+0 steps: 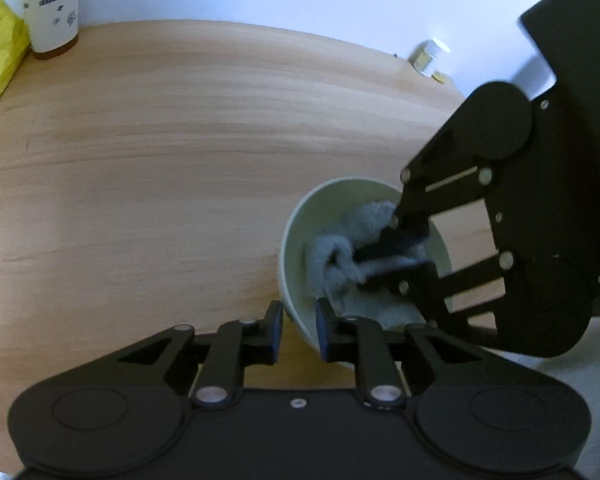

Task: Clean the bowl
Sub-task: 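Tilt the bowl with the left gripper while the right gripper scrubs its inner wall, then press the cloth deep into the bowl with the right gripper, circling the base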

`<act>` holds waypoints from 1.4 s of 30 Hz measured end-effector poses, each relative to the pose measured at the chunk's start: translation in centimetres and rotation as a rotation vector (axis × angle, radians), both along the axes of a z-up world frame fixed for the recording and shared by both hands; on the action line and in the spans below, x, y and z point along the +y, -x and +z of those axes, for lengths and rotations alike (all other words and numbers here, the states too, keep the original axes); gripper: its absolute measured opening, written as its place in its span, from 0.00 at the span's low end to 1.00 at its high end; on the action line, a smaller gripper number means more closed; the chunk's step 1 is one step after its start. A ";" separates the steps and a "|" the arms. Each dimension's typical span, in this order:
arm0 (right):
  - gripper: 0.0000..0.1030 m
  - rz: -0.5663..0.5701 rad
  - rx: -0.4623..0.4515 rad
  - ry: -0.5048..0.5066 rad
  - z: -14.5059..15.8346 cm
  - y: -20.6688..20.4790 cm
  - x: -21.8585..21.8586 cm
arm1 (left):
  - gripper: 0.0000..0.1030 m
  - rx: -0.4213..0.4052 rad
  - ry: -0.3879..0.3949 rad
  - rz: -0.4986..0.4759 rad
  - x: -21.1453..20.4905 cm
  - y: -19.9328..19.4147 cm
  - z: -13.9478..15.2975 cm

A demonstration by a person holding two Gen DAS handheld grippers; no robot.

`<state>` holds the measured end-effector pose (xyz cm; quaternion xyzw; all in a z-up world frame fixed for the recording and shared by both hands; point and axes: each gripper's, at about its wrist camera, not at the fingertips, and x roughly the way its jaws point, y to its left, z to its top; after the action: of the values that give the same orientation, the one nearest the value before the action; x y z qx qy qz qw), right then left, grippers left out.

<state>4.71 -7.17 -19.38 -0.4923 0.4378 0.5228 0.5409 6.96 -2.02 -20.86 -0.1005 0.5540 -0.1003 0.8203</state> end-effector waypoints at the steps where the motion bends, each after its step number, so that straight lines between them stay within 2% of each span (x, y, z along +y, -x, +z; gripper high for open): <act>1: 0.10 -0.010 -0.014 -0.021 0.1 0.1 -0.1 | 0.16 0.001 -0.006 -0.009 -0.1 0.0 -0.2; 4: 0.09 -0.055 -0.075 -0.132 0.8 0.5 -0.8 | 0.17 -0.001 -0.013 -0.032 -0.3 -0.2 -0.2; 11: 0.08 -0.123 -0.068 -0.222 0.5 0.9 -2.1 | 0.17 0.000 -0.049 -0.086 -0.6 -1.1 -0.2; 15: 0.08 -0.218 0.036 -0.293 0.9 -1.3 -4.4 | 0.18 0.000 -0.036 -0.072 -0.6 -1.3 -0.2; 18: 0.09 -0.280 0.141 -0.329 0.8 -2.6 -4.8 | 0.18 -0.002 -0.065 -0.091 -0.6 -1.7 -0.2; 21: 0.10 -0.289 0.207 -0.334 0.4 -3.1 -4.7 | 0.17 -0.007 -0.071 -0.080 -0.4 -1.8 -0.5; 28: 0.10 -0.212 0.376 -0.279 0.2 -4.5 -4.6 | 0.08 -0.011 -0.093 -0.045 0.3 -2.2 -0.5; 31: 0.10 -0.142 0.452 -0.184 0.0 -5.1 -3.9 | 0.06 -0.004 -0.104 -0.047 0.1 -2.6 -0.5; 33: 0.09 -0.070 0.468 -0.115 -0.1 -4.1 -3.8 | 0.06 -0.001 -0.117 -0.053 -0.2 -2.5 -0.5; 39: 0.09 -0.009 0.423 -0.024 0.2 -2.8 -3.8 | 0.08 0.003 -0.136 -0.065 -0.5 -2.3 -0.4; 42: 0.09 0.064 0.285 0.029 0.8 -1.0 -4.1 | 0.11 0.005 -0.130 -0.066 -0.6 -2.3 -0.4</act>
<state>5.70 -11.23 -18.60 -0.4347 0.5017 0.5979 0.4492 9.28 -2.62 -21.22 -0.0289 0.5646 -0.0911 0.8198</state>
